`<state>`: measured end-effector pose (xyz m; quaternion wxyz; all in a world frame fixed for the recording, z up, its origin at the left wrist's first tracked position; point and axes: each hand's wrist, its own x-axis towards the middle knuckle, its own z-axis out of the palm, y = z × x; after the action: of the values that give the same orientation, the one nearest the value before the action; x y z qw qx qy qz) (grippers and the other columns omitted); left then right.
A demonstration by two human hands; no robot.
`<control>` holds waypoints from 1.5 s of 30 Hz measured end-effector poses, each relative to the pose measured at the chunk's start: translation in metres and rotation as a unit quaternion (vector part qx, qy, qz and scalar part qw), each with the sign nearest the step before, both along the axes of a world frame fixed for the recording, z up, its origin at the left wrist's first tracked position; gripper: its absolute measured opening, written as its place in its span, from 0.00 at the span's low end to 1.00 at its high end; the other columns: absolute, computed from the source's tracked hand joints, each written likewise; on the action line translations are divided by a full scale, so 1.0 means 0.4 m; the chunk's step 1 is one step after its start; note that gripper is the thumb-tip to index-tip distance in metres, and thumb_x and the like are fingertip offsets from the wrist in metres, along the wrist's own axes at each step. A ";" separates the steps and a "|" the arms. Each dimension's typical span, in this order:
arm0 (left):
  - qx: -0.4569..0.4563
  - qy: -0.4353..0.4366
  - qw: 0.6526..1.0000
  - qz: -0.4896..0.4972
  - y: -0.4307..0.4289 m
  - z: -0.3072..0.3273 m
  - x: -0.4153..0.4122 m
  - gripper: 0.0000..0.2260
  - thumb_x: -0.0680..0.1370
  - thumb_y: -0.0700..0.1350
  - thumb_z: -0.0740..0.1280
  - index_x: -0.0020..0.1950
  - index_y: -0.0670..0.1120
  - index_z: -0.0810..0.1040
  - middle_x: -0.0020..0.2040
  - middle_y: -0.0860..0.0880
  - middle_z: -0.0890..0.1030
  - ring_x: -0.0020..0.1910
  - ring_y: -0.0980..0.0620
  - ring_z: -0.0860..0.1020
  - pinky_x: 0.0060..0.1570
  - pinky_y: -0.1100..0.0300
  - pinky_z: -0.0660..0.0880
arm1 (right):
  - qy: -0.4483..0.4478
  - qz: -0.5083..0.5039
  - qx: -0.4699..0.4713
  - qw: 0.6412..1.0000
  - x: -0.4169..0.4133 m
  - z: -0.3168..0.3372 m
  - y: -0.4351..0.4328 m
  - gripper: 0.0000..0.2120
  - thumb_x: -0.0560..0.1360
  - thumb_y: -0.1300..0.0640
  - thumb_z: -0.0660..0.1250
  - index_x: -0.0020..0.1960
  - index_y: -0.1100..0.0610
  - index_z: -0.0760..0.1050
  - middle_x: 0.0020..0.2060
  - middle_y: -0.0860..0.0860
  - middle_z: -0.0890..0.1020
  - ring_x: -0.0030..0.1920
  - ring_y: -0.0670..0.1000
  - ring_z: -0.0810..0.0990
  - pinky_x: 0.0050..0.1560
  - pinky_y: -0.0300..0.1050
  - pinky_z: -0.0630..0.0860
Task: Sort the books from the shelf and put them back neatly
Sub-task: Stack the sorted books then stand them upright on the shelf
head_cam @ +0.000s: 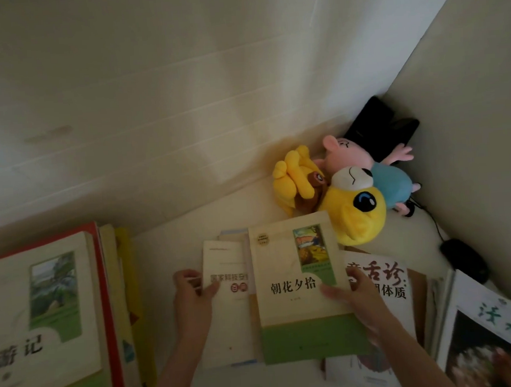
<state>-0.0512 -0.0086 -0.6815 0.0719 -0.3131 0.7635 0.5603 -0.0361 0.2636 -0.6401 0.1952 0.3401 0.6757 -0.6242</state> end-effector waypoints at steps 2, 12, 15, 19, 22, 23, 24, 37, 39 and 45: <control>0.026 0.024 0.998 0.045 -0.032 0.037 0.008 0.19 0.75 0.35 0.69 0.61 0.44 0.65 0.52 0.44 0.77 0.48 0.43 0.79 0.41 0.55 0.77 | -0.008 0.009 0.003 1.000 0.005 -0.035 -0.032 0.23 0.67 0.64 0.75 0.58 0.59 0.69 0.51 0.58 0.82 0.47 0.60 0.83 0.48 0.58 0.80; -0.004 0.112 0.990 0.088 -0.039 0.227 0.063 0.15 0.81 0.38 0.60 0.67 0.47 0.72 0.55 0.51 0.77 0.48 0.54 0.76 0.39 0.68 0.69 | 0.033 0.088 0.093 0.991 0.013 -0.110 -0.132 0.20 0.73 0.65 0.70 0.58 0.56 0.63 0.50 0.49 0.75 0.50 0.49 0.75 0.45 0.38 0.75; -0.002 0.140 0.987 0.081 -0.041 0.268 0.053 0.12 0.81 0.40 0.61 0.62 0.54 0.72 0.50 0.58 0.79 0.45 0.60 0.77 0.41 0.65 0.72 | 0.034 0.111 0.103 0.988 0.005 -0.116 -0.137 0.20 0.73 0.64 0.70 0.58 0.56 0.63 0.48 0.46 0.74 0.49 0.47 0.75 0.38 0.32 0.73; 0.076 0.128 0.986 0.071 -0.042 0.260 0.033 0.14 0.80 0.40 0.62 0.65 0.49 0.74 0.52 0.54 0.82 0.47 0.52 0.81 0.41 0.56 0.77 | 0.022 0.142 0.082 0.986 0.001 -0.121 -0.140 0.27 0.71 0.64 0.72 0.63 0.57 0.62 0.56 0.51 0.75 0.58 0.53 0.77 0.52 0.44 0.79; 0.140 0.076 0.987 0.037 -0.022 0.215 0.028 0.14 0.80 0.42 0.62 0.66 0.50 0.73 0.53 0.49 0.83 0.45 0.47 0.83 0.38 0.52 0.80 | 0.038 0.172 0.137 0.975 0.008 -0.124 -0.148 0.29 0.71 0.62 0.72 0.67 0.57 0.63 0.62 0.51 0.69 0.66 0.54 0.68 0.66 0.54 0.70; 0.169 0.051 0.984 0.029 -0.014 0.192 0.028 0.14 0.80 0.42 0.62 0.65 0.51 0.73 0.52 0.49 0.83 0.45 0.46 0.84 0.39 0.50 0.80 | 0.059 0.170 0.185 0.966 0.009 -0.125 -0.144 0.27 0.73 0.59 0.71 0.68 0.56 0.64 0.64 0.51 0.64 0.68 0.53 0.63 0.70 0.55 0.64; 0.210 0.027 0.977 0.033 -0.005 0.169 0.029 0.13 0.80 0.42 0.62 0.64 0.51 0.74 0.52 0.49 0.84 0.45 0.46 0.84 0.40 0.49 0.81 | 0.090 0.151 0.218 0.960 0.010 -0.119 -0.137 0.23 0.76 0.56 0.68 0.69 0.55 0.66 0.65 0.52 0.62 0.68 0.53 0.60 0.71 0.55 0.62; -0.067 -0.036 0.993 -0.094 0.114 -0.014 0.068 0.36 0.78 0.46 0.67 0.78 0.43 0.49 0.77 0.43 0.49 0.76 0.46 0.51 0.74 0.49 0.52 | 0.088 0.173 0.291 0.937 0.037 -0.124 -0.154 0.34 0.70 0.57 0.75 0.71 0.57 0.63 0.64 0.56 0.62 0.64 0.53 0.61 0.69 0.51 0.62; 0.011 -0.094 0.993 -0.072 0.106 -0.012 0.057 0.37 0.78 0.48 0.65 0.78 0.42 0.46 0.78 0.42 0.47 0.77 0.46 0.51 0.75 0.50 0.52 | 0.028 0.178 0.266 0.947 0.033 -0.126 -0.141 0.41 0.71 0.52 0.74 0.75 0.59 0.55 0.70 0.58 0.58 0.71 0.58 0.56 0.71 0.53 0.58; 0.088 -0.135 0.987 -0.029 0.108 -0.001 0.012 0.39 0.76 0.53 0.69 0.78 0.43 0.51 0.76 0.42 0.59 0.73 0.44 0.63 0.70 0.49 0.64 | -0.055 0.204 0.195 0.958 -0.008 -0.122 -0.144 0.50 0.68 0.43 0.74 0.76 0.59 0.48 0.71 0.59 0.56 0.73 0.61 0.56 0.72 0.56 0.59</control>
<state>-0.0463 0.0344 -0.6818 0.2175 -0.3557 0.7030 0.5761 -0.0392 0.2059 -0.6890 0.2854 0.2606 0.8274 -0.4075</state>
